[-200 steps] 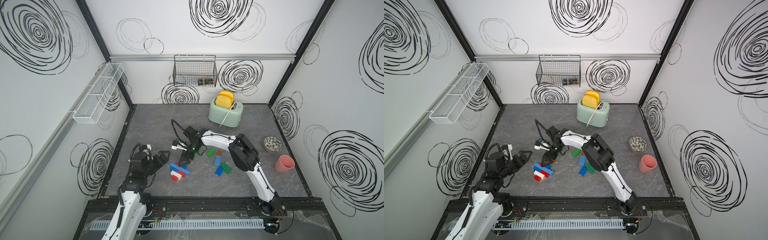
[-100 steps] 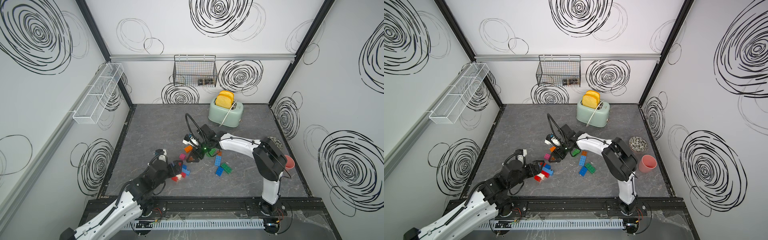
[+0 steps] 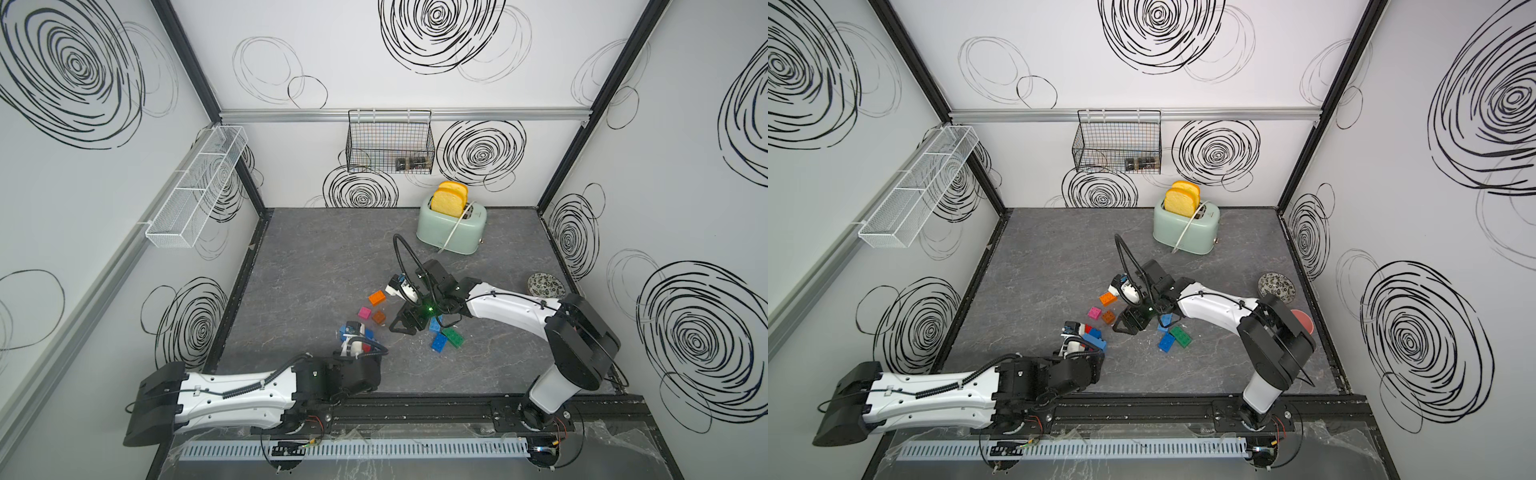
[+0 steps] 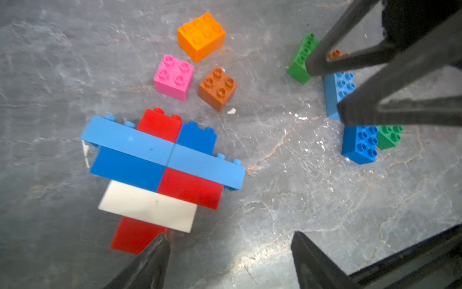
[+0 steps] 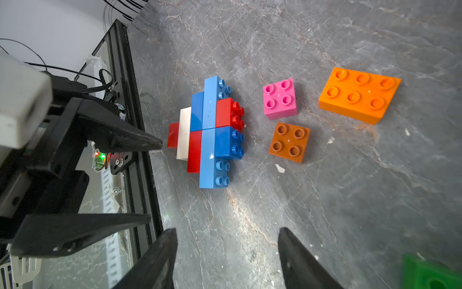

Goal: Assemble a heart with lego
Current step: Move the lego brick at the center of the board.

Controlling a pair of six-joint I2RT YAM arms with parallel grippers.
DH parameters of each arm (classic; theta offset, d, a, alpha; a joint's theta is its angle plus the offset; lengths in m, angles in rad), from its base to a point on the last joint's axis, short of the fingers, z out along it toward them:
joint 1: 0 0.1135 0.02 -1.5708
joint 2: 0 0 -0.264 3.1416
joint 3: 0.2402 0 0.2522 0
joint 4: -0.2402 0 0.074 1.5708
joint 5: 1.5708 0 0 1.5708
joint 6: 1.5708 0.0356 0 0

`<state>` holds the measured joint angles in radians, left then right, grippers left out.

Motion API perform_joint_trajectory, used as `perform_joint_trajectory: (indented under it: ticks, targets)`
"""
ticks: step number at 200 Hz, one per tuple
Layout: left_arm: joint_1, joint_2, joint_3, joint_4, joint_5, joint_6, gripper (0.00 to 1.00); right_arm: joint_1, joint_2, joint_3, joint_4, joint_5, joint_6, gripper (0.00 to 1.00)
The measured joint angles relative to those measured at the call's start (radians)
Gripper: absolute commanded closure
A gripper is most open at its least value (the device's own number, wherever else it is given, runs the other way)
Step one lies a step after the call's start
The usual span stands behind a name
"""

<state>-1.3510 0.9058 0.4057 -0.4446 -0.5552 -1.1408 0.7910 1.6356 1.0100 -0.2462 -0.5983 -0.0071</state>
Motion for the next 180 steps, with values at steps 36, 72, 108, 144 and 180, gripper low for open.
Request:
perform_joint_trajectory:
  ticks: [36, 72, 108, 144, 180]
  targets:
    - [-0.043, 0.031, -0.008, 0.010, 0.021, -0.078, 0.24, -0.014, -0.015, -0.014, 0.013, 0.000, 0.000, 0.33]
    - [-0.021, 0.031, -0.064, 0.113, 0.107, -0.076, 0.34, -0.016, -0.015, -0.014, 0.016, 0.000, 0.002, 0.34]
    - [0.075, 0.081, -0.085, 0.216, 0.183, -0.011, 0.41, -0.020, -0.015, -0.014, 0.016, -0.002, 0.002, 0.35]
    - [0.206, 0.090, -0.098, 0.294, 0.246, 0.082, 0.42, -0.023, -0.015, -0.014, 0.016, -0.005, 0.002, 0.36]
    - [0.334, 0.093, -0.135, 0.329, 0.298, 0.160, 0.42, -0.036, -0.014, -0.014, 0.016, -0.013, 0.001, 0.37]
